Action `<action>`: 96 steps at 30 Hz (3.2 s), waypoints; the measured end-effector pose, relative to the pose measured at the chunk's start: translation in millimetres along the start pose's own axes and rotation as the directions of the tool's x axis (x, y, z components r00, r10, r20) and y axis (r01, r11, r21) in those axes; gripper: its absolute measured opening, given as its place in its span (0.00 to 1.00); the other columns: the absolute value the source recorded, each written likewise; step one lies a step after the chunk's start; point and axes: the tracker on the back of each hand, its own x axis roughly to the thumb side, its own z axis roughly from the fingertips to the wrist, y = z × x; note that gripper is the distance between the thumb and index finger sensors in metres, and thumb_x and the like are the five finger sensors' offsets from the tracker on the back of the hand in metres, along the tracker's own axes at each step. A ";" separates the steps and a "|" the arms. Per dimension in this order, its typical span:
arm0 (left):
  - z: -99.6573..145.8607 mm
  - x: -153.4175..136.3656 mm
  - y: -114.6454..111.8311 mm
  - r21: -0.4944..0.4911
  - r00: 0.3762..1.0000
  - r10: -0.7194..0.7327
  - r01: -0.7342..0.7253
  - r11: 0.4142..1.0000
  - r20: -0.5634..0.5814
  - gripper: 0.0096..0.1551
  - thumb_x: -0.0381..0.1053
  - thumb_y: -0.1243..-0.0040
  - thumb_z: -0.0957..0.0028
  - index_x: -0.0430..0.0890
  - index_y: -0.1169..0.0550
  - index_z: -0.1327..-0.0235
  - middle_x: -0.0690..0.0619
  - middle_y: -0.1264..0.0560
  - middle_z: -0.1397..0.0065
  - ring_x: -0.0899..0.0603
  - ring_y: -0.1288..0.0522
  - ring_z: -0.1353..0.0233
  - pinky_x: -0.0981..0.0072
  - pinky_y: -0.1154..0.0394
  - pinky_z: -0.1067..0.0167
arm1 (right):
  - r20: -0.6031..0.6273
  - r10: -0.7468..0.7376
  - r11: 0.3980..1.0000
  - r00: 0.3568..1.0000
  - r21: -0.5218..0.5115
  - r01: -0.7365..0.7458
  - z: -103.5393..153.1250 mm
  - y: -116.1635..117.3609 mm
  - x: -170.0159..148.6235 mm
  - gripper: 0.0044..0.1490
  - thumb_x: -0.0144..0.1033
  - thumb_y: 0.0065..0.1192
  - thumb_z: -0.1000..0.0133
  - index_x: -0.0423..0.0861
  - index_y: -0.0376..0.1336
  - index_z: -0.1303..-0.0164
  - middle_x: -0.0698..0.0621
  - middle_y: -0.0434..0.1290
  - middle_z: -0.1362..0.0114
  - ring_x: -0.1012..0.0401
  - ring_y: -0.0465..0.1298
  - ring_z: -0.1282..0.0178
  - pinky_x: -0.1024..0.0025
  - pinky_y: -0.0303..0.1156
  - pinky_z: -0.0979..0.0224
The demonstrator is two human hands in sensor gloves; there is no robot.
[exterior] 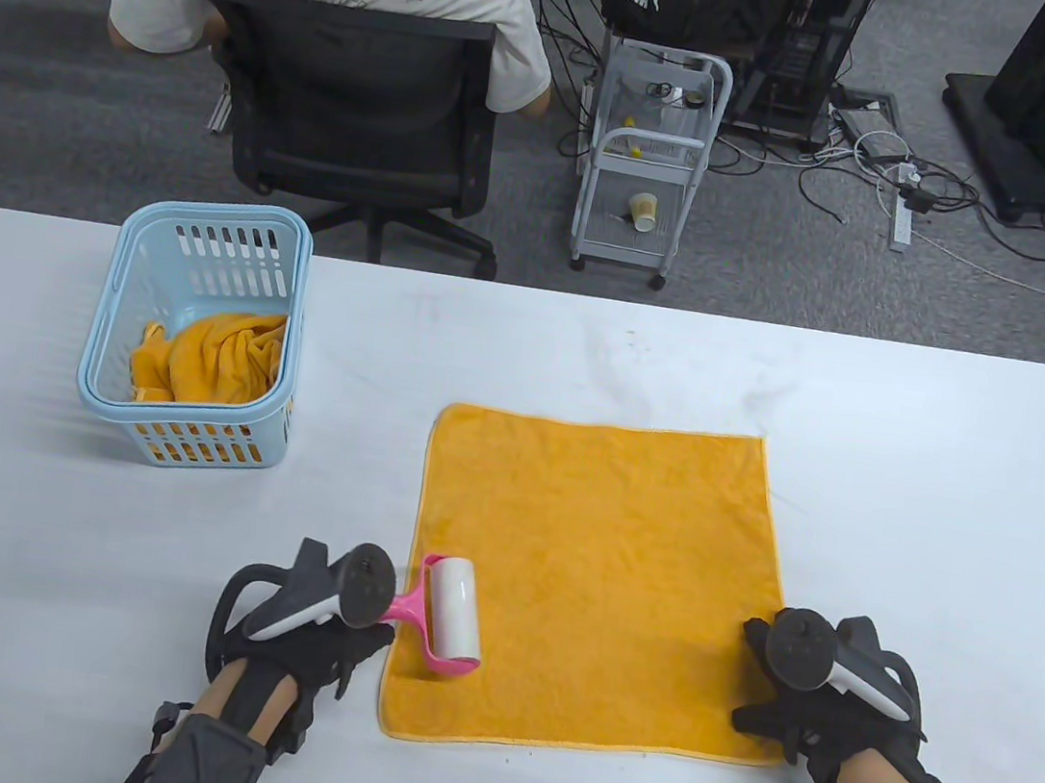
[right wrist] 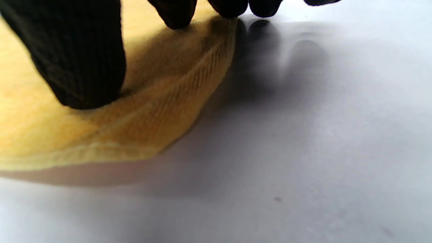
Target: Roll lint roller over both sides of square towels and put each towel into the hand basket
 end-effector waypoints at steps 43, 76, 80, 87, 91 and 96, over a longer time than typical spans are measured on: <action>13.3 87.2 -62.6 -0.056 0.812 -0.487 0.530 0.846 0.321 0.38 0.66 0.26 0.63 0.61 0.29 0.38 0.56 0.34 0.21 0.42 0.27 0.26 0.40 0.31 0.27 | 0.014 0.399 0.912 0.917 0.102 -0.398 20.5 -1.6 33.5 0.51 0.57 0.87 0.63 0.45 0.68 0.34 0.35 0.55 0.15 0.33 0.49 0.17 0.27 0.53 0.26; 184.9 47.9 228.1 0.614 0.959 -0.208 0.047 0.788 0.192 0.18 0.59 0.33 0.46 0.58 0.19 0.44 0.55 0.23 0.26 0.40 0.20 0.29 0.34 0.29 0.28 | 0.493 -0.303 0.808 0.815 -0.321 0.495 192.0 -261.1 0.0 0.27 0.49 0.69 0.42 0.41 0.74 0.43 0.38 0.66 0.20 0.35 0.57 0.17 0.28 0.56 0.25; 159.0 42.6 240.1 0.565 0.970 -0.137 -0.001 0.825 0.201 0.19 0.59 0.33 0.46 0.58 0.18 0.45 0.55 0.23 0.26 0.40 0.20 0.29 0.33 0.30 0.28 | 0.468 -0.384 0.792 0.796 -0.276 0.545 168.5 -270.0 -8.7 0.27 0.49 0.69 0.42 0.41 0.74 0.43 0.38 0.66 0.19 0.35 0.56 0.17 0.28 0.56 0.25; 42.0 34.8 195.4 0.374 0.991 -0.050 0.000 0.927 0.124 0.19 0.60 0.32 0.47 0.59 0.20 0.45 0.56 0.24 0.26 0.40 0.21 0.29 0.34 0.30 0.28 | 0.275 -0.559 0.780 0.782 -0.146 0.609 49.8 -214.8 -33.0 0.26 0.49 0.70 0.42 0.46 0.72 0.40 0.39 0.63 0.18 0.35 0.55 0.16 0.28 0.54 0.25; -35.3 33.0 138.8 0.253 0.999 -0.046 0.039 0.967 0.020 0.19 0.59 0.33 0.47 0.59 0.21 0.44 0.55 0.27 0.24 0.39 0.23 0.27 0.35 0.30 0.28 | 0.144 -0.663 0.728 0.735 -0.108 0.677 -24.8 -147.3 -42.2 0.25 0.47 0.70 0.42 0.46 0.71 0.40 0.38 0.62 0.18 0.35 0.54 0.17 0.28 0.53 0.25; -92.4 30.7 86.7 0.179 0.993 -0.072 0.089 0.980 -0.095 0.19 0.58 0.34 0.46 0.59 0.23 0.43 0.54 0.30 0.20 0.38 0.26 0.24 0.36 0.32 0.27 | -0.005 -0.710 0.697 0.704 -0.138 0.703 -77.3 -89.7 -45.8 0.26 0.47 0.70 0.43 0.45 0.71 0.40 0.38 0.61 0.19 0.35 0.53 0.17 0.28 0.52 0.25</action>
